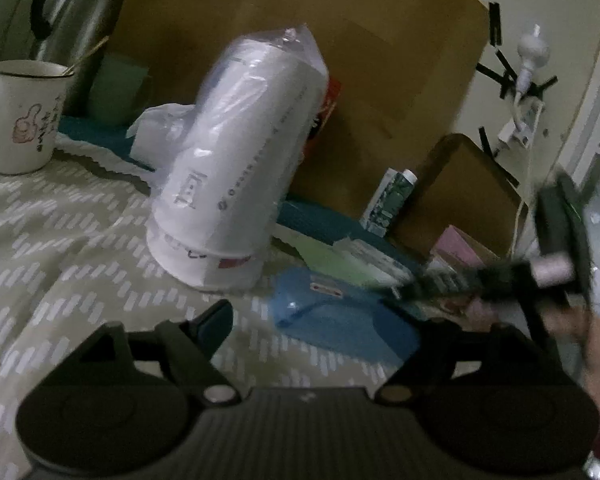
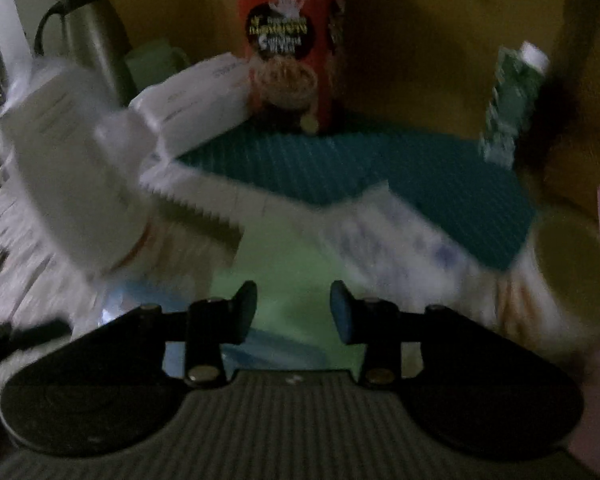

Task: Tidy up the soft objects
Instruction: 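Reach the right gripper toward the blue plastic case, then grasp the blue plastic case with the right gripper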

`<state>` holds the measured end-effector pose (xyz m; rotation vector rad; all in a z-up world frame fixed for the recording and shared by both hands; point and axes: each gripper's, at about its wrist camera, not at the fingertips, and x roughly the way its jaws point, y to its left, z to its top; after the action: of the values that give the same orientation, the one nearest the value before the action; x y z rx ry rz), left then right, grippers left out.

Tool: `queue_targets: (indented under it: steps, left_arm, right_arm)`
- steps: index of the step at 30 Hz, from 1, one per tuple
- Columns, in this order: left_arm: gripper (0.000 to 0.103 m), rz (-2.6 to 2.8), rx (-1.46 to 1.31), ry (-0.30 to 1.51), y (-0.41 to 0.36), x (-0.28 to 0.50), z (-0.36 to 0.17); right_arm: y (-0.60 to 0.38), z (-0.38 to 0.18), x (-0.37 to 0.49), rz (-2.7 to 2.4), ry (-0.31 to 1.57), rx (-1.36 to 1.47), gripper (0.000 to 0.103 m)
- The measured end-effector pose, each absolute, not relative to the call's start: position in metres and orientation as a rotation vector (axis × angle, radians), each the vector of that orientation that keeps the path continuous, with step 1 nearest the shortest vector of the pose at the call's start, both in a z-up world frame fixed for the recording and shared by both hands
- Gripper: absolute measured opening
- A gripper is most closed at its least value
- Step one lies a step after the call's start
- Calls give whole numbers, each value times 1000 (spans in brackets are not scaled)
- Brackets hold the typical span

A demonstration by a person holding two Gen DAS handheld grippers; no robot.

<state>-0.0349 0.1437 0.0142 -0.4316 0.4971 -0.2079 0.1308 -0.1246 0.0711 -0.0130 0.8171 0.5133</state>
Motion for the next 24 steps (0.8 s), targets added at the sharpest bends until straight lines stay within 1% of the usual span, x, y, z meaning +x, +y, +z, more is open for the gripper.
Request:
queue_targets:
  steps: [9, 11, 13, 14, 16, 17, 19, 24]
  left_arm:
    - [84, -172, -479, 477, 153, -38, 13]
    - [91, -167, -491, 468, 156, -39, 13]
    - [93, -165, -503, 460, 158, -40, 13]
    - [93, -167, -509, 459, 159, -40, 13]
    - [93, -174, -520, 456, 160, -40, 13]
    - [93, -177, -523, 453, 161, -40, 13]
    - [93, -182, -523, 445, 162, -40, 14]
    - [93, -187, -500, 398, 158, -49, 17]
  right_arm:
    - [-149, 60, 68, 596, 756, 61, 44]
    - [-151, 63, 58, 585, 699, 43, 46]
    - [-156, 67, 48, 571, 629, 46, 59]
    - [-158, 68, 44, 568, 599, 55, 63]
    - [-162, 70, 36, 576, 553, 72, 64]
    - [-162, 70, 34, 579, 542, 77, 68]
    - [-161, 69, 32, 575, 529, 77, 71]
    - [-150, 68, 34, 554, 535, 123, 72]
